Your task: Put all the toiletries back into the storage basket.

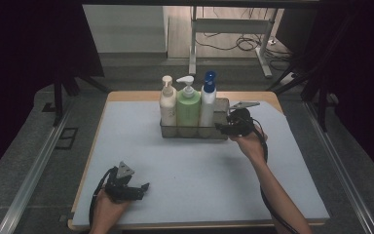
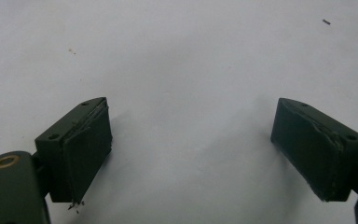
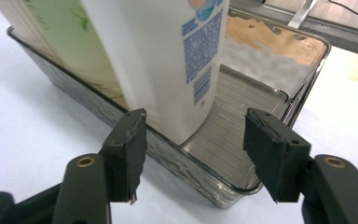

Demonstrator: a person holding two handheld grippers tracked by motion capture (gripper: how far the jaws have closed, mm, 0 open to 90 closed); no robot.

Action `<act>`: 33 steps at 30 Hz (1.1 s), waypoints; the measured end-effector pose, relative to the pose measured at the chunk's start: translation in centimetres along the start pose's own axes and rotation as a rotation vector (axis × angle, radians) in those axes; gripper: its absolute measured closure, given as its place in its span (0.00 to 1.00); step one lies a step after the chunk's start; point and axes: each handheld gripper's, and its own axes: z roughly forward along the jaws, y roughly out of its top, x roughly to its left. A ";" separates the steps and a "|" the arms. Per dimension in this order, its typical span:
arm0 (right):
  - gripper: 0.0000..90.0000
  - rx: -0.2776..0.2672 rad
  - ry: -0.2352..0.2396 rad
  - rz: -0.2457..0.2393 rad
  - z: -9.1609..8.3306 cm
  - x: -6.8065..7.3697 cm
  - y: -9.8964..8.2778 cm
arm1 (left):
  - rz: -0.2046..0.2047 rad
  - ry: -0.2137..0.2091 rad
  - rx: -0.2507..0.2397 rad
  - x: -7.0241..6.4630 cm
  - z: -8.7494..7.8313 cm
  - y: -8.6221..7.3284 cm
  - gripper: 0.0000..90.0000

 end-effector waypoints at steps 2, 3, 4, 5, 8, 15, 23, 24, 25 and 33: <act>0.39 0.000 0.009 -0.007 -0.3 0.1 -0.1 | 0.000 0.000 0.000 0.0 0.0 0.0 0.14; 0.38 -0.003 0.013 -0.011 -0.5 0.2 -0.1 | 0.000 0.000 0.000 0.0 0.0 0.0 0.14; 0.37 -0.007 0.014 -0.015 -0.6 0.3 -0.2 | 0.000 0.000 0.000 0.0 0.0 0.0 0.14; 0.36 -0.011 0.015 -0.022 -0.8 0.4 -0.2 | 0.000 0.000 0.000 0.0 0.0 0.0 0.14; 0.32 -0.013 0.024 -0.035 -1.1 0.6 -0.4 | 0.001 0.000 0.000 0.0 0.0 0.0 0.14; 0.22 -0.013 0.046 -0.051 -1.6 0.9 -1.0 | 0.001 0.000 0.000 0.0 0.0 0.0 0.14; 0.13 -0.012 0.059 -0.081 -2.3 1.3 -1.5 | 0.001 0.000 0.000 0.0 0.0 0.0 0.14; 0.11 -0.011 0.061 -0.080 -2.5 1.3 -1.6 | 0.001 0.000 0.000 0.0 0.0 0.0 0.14; 0.09 -0.010 0.063 -0.082 -2.6 1.3 -1.7 | 0.001 0.000 0.000 0.0 0.0 0.0 0.14; 0.00 0.004 0.058 -0.107 -3.9 1.3 -2.7 | 0.000 0.000 0.000 0.0 0.0 0.0 0.14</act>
